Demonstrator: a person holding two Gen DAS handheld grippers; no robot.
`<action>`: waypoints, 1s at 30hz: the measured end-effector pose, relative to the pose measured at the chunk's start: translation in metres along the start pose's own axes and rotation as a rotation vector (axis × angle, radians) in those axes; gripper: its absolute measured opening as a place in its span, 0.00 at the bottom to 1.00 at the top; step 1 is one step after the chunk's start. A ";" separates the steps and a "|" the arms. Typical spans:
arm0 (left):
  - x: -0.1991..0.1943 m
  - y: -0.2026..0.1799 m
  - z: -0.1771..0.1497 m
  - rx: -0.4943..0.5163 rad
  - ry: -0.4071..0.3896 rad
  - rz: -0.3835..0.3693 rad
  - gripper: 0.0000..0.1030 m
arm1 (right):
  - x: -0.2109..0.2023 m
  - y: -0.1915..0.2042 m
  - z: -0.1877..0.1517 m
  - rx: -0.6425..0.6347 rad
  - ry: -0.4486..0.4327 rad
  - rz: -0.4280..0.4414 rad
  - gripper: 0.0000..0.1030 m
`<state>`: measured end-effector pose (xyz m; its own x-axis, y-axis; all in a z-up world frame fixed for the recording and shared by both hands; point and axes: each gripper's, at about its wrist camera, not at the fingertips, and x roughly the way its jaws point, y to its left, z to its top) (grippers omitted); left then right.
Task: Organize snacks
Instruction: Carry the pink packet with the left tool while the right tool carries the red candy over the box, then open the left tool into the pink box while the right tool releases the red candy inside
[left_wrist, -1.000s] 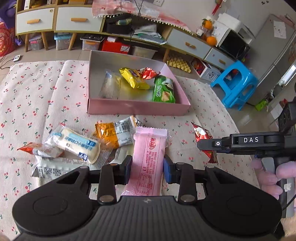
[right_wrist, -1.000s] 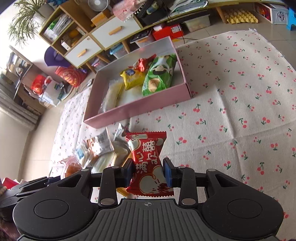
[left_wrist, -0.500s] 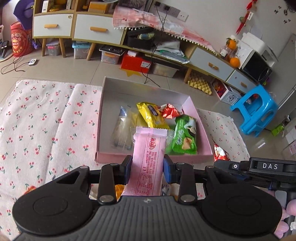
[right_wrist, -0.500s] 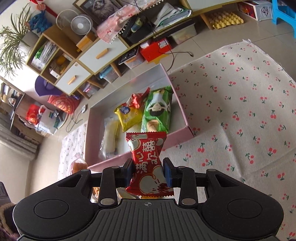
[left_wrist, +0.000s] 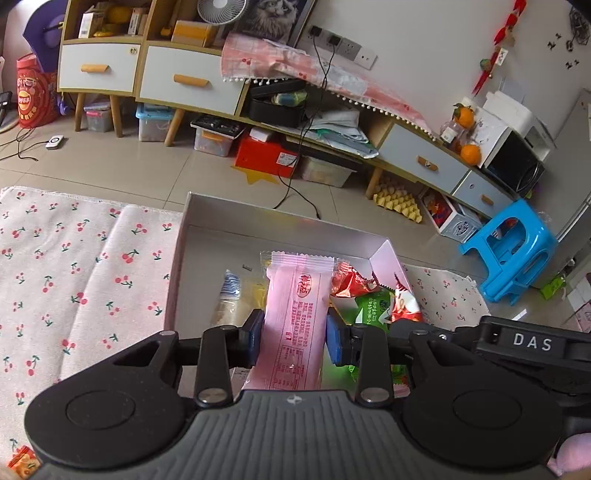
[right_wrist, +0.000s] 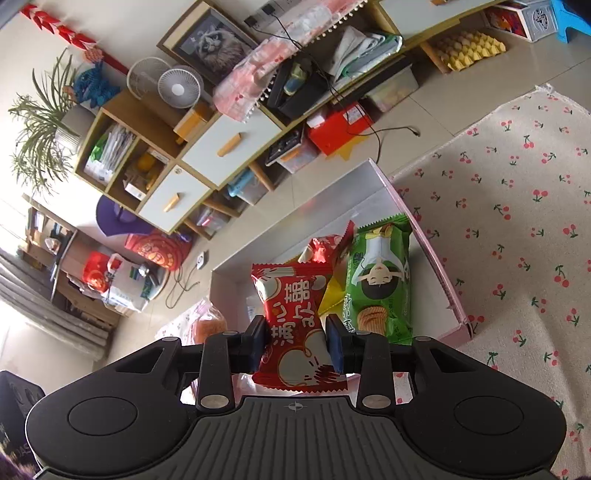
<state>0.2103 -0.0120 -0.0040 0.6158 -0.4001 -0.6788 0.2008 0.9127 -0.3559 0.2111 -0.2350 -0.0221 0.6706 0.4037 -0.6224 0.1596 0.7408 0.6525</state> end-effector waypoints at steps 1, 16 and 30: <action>0.004 0.000 0.000 -0.004 0.004 0.002 0.31 | 0.004 -0.001 0.000 0.001 0.003 -0.002 0.33; 0.010 0.005 -0.002 0.005 0.025 0.049 0.49 | 0.017 -0.006 -0.002 0.008 0.024 -0.017 0.50; -0.015 0.004 -0.006 0.020 0.012 0.072 0.83 | -0.013 0.003 -0.004 -0.033 0.008 -0.038 0.73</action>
<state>0.1975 -0.0027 0.0005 0.6197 -0.3345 -0.7099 0.1717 0.9405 -0.2933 0.2002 -0.2362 -0.0141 0.6584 0.3791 -0.6502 0.1612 0.7728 0.6138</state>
